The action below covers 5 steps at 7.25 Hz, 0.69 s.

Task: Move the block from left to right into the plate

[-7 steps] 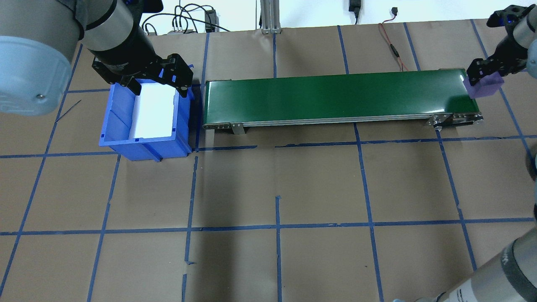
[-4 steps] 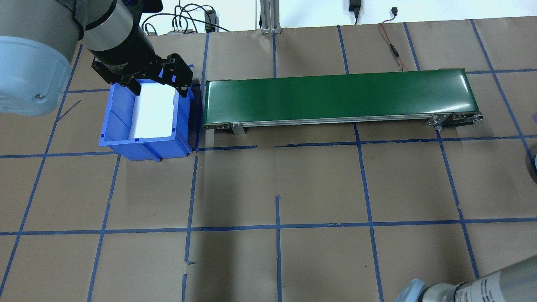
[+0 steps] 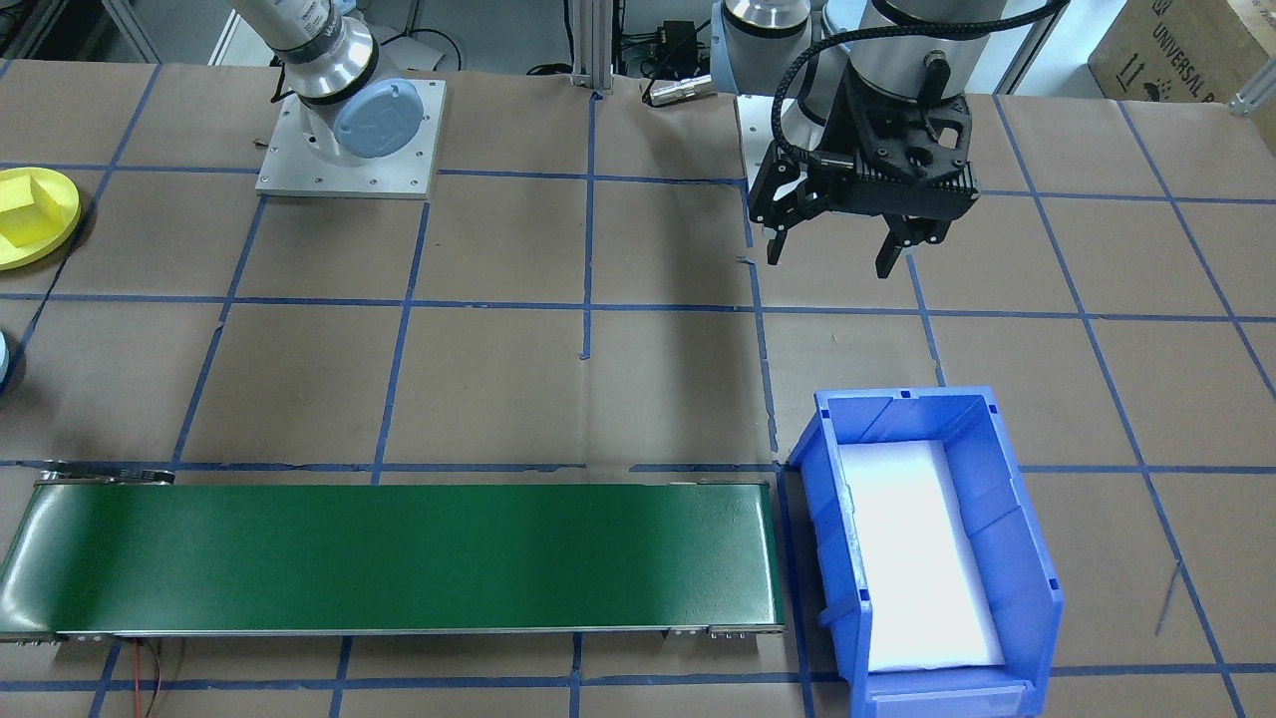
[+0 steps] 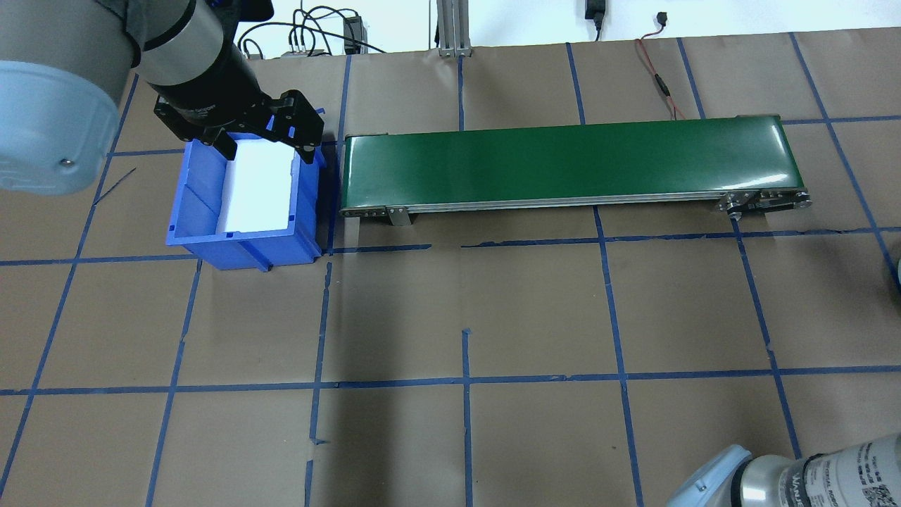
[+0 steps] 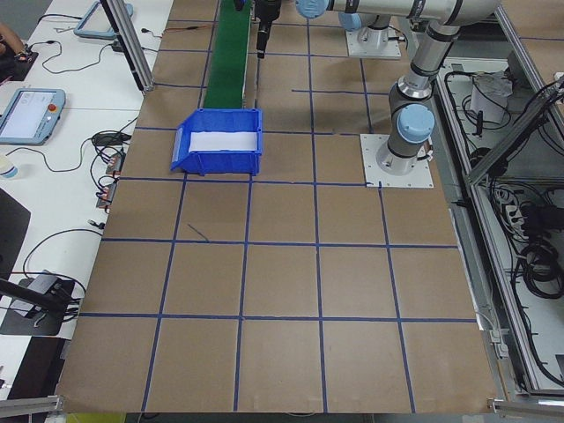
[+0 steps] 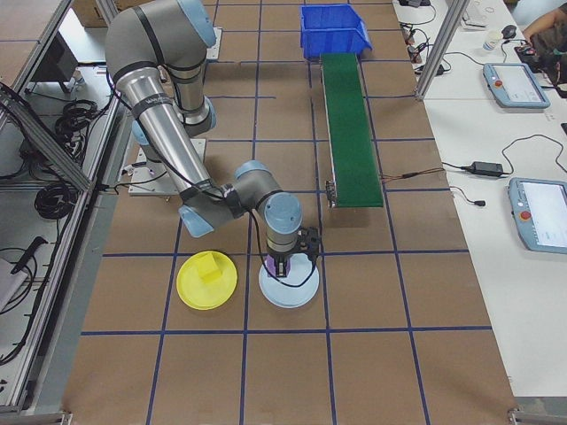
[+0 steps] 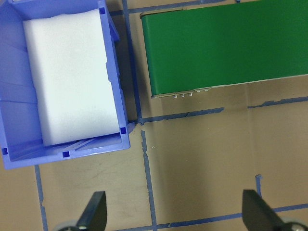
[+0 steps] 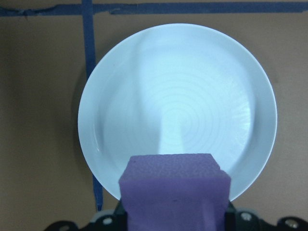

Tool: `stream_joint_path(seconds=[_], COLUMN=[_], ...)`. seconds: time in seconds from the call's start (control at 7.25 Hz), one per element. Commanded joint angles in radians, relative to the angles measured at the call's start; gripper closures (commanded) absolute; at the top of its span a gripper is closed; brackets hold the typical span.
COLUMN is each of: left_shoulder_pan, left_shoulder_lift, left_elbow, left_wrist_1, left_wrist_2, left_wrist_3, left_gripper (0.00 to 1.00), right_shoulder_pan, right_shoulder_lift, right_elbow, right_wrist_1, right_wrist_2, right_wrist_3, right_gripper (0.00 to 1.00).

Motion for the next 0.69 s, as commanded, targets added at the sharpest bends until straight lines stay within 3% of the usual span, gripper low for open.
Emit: stream_joint_path(seconds=[0.0, 0.14, 0.28, 0.55], left_shoulder_pan=[0.000, 0.000, 0.000, 0.000], left_shoulder_lift=[0.000, 0.000, 0.000, 0.000], left_elbow=[0.000, 0.000, -0.002, -0.002], left_wrist_1=[0.000, 0.000, 0.000, 0.000], left_wrist_2=[0.000, -0.001, -0.002, -0.001], left_wrist_3=[-0.001, 0.001, -0.001, 0.001], left_gripper=[0.00, 0.00, 0.00, 0.00], right_shoulder_pan=[-0.009, -0.009, 0.014, 0.214], right_shoulder_lift=[0.026, 0.015, 0.008, -0.038], right_elbow=[0.005, -0.001, -0.025, -0.096], right_wrist_1=[-0.020, -0.021, -0.021, 0.029], right_wrist_2=[0.017, 0.039, 0.045, 0.002], right_wrist_3=[0.000, 0.039, 0.107, 0.289], right_gripper=[0.07, 0.00, 0.00, 0.00])
